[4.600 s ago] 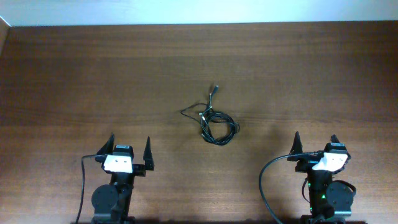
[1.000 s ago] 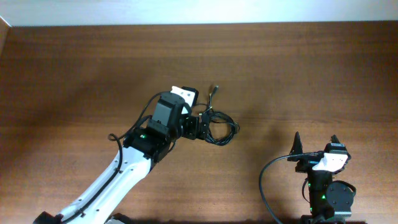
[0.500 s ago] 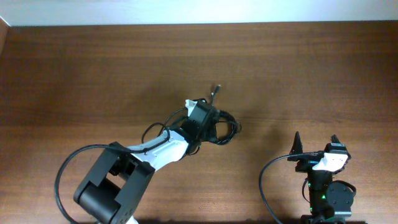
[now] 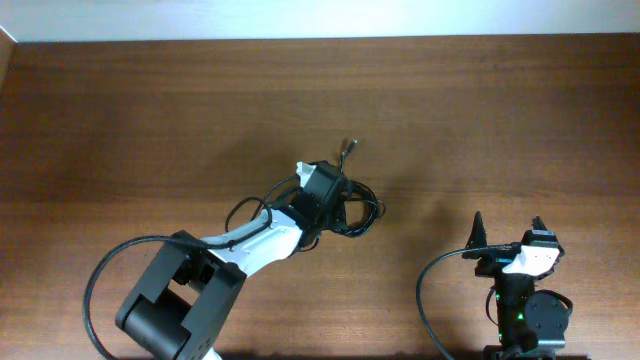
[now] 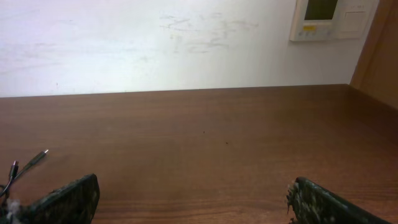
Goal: Untangle cables
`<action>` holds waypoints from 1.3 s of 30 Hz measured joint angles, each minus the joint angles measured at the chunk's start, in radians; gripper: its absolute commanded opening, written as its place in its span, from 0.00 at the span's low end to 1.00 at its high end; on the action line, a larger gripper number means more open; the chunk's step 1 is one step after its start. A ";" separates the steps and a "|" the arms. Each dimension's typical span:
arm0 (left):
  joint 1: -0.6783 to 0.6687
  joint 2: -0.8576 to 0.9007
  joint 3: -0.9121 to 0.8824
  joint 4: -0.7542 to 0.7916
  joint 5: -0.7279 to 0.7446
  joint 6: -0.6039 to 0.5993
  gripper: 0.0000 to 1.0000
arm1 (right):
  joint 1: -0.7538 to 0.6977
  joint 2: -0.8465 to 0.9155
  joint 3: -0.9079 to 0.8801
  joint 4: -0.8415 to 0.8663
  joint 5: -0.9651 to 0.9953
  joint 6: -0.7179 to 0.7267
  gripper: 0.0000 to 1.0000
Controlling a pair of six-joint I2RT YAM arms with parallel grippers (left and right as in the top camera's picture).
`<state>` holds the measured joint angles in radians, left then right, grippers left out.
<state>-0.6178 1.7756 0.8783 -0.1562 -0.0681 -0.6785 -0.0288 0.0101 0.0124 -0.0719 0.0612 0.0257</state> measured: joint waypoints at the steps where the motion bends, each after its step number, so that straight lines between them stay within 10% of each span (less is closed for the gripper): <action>1: 0.000 0.000 0.000 0.000 0.000 0.000 0.00 | 0.000 0.000 0.000 0.000 0.000 0.001 0.98; 27: 0.000 -0.223 -0.009 -0.089 0.091 -0.007 0.00 | 0.000 0.000 0.000 0.000 0.000 0.001 0.98; 33: 0.002 -0.270 -0.009 -0.130 0.147 -0.319 0.00 | 0.000 0.000 0.000 -0.003 -0.023 0.002 0.98; 39: 0.002 -0.270 -0.009 -0.130 0.147 -0.452 0.02 | 0.005 0.000 -0.002 0.025 -0.727 0.769 0.98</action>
<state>-0.6159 1.5051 0.8696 -0.2863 0.0792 -1.1305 -0.0242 0.0101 0.0109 -0.0467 -0.6662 0.7952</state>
